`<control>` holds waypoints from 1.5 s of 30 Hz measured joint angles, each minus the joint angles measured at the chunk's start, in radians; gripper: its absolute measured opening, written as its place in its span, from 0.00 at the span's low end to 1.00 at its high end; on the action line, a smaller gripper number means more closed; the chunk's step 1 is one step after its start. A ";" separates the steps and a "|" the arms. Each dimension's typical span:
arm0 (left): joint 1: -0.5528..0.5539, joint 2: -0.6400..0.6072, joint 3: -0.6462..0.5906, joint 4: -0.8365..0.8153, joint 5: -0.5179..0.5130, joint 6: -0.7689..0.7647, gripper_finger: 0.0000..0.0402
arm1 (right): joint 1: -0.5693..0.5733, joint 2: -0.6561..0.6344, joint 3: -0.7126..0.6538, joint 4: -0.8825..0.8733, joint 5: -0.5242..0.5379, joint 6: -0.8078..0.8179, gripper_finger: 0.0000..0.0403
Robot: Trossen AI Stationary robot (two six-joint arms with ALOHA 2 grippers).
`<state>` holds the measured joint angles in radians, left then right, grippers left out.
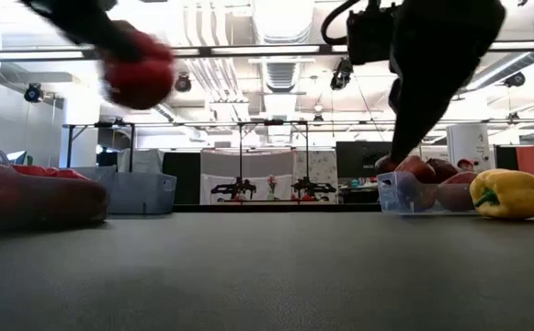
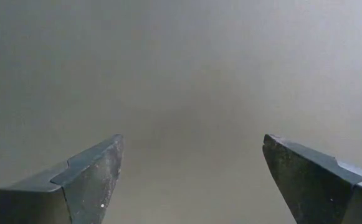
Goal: Sort produce into baskets
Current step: Put the red bell pepper into the bottom black bin
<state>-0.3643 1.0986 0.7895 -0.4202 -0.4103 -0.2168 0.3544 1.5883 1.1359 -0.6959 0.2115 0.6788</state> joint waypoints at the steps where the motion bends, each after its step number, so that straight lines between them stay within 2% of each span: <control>1: -0.028 -0.024 0.000 -0.055 0.000 -0.038 0.84 | 0.002 0.000 -0.006 0.003 -0.001 0.003 0.93; 6: -0.162 -0.088 0.000 -0.241 -0.023 -0.198 0.84 | 0.001 0.000 -0.032 0.041 0.000 0.010 0.93; 9: -0.206 -0.105 0.001 -0.388 -0.023 -0.295 0.84 | 0.001 0.000 -0.037 0.046 0.001 0.015 0.93; 13: -0.211 -0.109 0.006 -0.565 -0.027 -0.445 0.84 | 0.001 0.000 -0.039 0.047 0.000 0.015 0.93; 22: -0.210 -0.070 -0.017 -0.810 -0.043 -0.646 0.84 | 0.001 0.000 -0.039 0.051 0.002 0.021 0.93; 27: -0.210 -0.044 -0.048 -0.836 -0.036 -0.717 0.86 | 0.001 0.000 -0.039 0.054 0.002 0.020 0.93; 35: -0.209 0.026 -0.072 -0.843 -0.045 -0.734 0.98 | 0.001 0.000 -0.040 0.059 0.002 0.019 0.93; 45: -0.208 0.059 -0.039 -0.906 -0.043 -0.713 0.96 | 0.001 0.000 -0.040 0.059 0.002 0.018 0.93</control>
<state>-0.5724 1.1572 0.7503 -1.3259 -0.4538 -0.9295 0.3553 1.5884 1.0958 -0.6369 0.2134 0.6968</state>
